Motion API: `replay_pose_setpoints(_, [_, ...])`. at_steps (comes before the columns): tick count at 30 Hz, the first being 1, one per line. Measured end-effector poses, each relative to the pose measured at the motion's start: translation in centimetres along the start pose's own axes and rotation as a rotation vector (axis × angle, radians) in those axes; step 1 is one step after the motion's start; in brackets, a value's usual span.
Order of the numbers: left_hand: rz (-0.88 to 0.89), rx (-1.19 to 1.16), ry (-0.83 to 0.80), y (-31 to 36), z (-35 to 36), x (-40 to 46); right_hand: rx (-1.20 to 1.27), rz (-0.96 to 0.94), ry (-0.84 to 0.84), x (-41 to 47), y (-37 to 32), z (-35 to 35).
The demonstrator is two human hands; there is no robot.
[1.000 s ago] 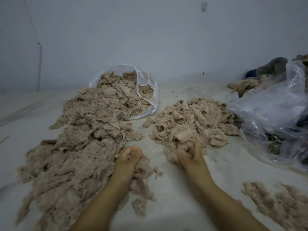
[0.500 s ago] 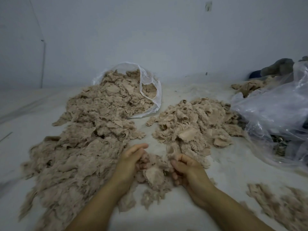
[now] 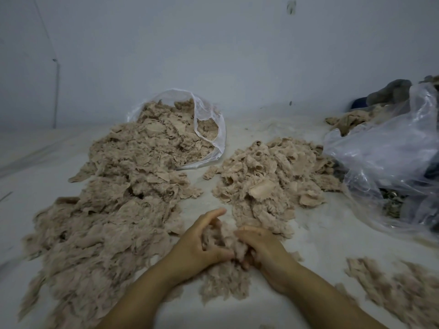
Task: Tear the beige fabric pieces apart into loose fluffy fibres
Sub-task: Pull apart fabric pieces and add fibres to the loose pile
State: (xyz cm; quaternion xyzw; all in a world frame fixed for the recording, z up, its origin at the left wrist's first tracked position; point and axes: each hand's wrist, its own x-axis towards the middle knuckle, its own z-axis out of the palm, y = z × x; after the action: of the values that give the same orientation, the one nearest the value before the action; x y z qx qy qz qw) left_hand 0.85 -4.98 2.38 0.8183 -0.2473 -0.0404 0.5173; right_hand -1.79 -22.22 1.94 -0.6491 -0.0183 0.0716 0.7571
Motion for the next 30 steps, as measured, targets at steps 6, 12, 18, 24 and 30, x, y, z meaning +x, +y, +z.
replay_pose_setpoints(6, [-0.114, -0.246, 0.076, 0.4, 0.6, 0.1, -0.026, -0.003, -0.042, -0.4, -0.3, 0.0])
replay_pose_setpoints(12, [-0.078, -0.269, 0.168, 0.5, 1.1, 0.2, -0.367, -0.147, 0.035, -0.5, 0.7, 0.5])
replay_pose_setpoints(18, [-0.017, -0.073, 0.02, -0.4, 0.5, 0.3, -0.114, -0.079, 0.047, -0.3, 0.4, 0.1])
replay_pose_setpoints(24, [0.007, 0.145, 0.041, -0.7, 0.6, 0.4, -0.215, -0.235, 0.164, 0.1, 0.5, -0.1])
replay_pose_setpoints(30, [0.016, -0.014, 0.062, -0.2, 0.4, 0.5, -0.077, -0.242, 0.142, 0.1, 0.3, -0.3])
